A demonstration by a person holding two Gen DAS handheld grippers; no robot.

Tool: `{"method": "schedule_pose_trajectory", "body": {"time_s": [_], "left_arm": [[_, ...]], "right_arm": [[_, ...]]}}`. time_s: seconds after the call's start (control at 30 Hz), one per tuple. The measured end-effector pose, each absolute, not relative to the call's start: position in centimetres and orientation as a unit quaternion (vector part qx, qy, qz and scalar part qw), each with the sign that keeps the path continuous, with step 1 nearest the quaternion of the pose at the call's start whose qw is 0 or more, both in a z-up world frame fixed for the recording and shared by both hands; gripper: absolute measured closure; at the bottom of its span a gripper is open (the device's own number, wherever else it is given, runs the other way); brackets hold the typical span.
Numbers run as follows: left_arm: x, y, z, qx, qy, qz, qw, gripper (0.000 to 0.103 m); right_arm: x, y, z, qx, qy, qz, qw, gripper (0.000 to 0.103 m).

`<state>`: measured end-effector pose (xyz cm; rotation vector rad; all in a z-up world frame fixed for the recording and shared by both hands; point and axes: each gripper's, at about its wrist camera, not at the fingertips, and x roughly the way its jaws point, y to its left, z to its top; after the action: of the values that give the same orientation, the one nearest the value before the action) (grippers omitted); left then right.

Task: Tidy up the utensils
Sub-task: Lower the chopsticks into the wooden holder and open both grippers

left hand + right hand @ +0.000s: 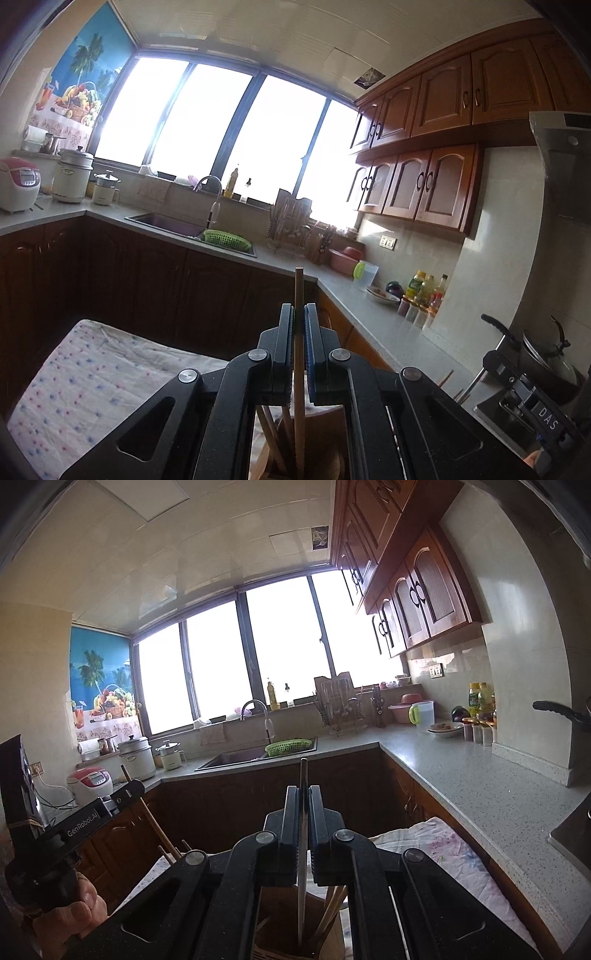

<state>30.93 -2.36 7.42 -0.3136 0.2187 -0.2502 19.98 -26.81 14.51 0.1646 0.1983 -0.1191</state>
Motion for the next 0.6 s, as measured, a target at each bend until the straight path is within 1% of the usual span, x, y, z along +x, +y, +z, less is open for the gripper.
{"method": "schedule_pose_trajectory", "body": {"time_s": [0.2,0.33,0.37,0.6], "left_arm": [[31.5,-3.0,5.8,-0.144,0.134,-0.131,0.972,0.099],[31.0,-2.3,6.1,-0.139,0.152,-0.136,0.969,0.099],[31.0,-2.2,6.2,-0.137,0.156,-0.136,0.969,0.099],[30.4,-0.9,7.4,-0.139,0.172,-0.136,0.966,0.099]], "right_arm": [[19.9,-26.9,11.1,0.082,0.127,-0.063,0.986,0.098],[19.8,-27.6,9.6,0.095,0.148,-0.065,0.982,0.098],[20.0,-27.7,9.0,0.098,0.164,-0.062,0.980,0.098],[20.3,-28.0,8.5,0.104,0.186,-0.065,0.975,0.098]]}}
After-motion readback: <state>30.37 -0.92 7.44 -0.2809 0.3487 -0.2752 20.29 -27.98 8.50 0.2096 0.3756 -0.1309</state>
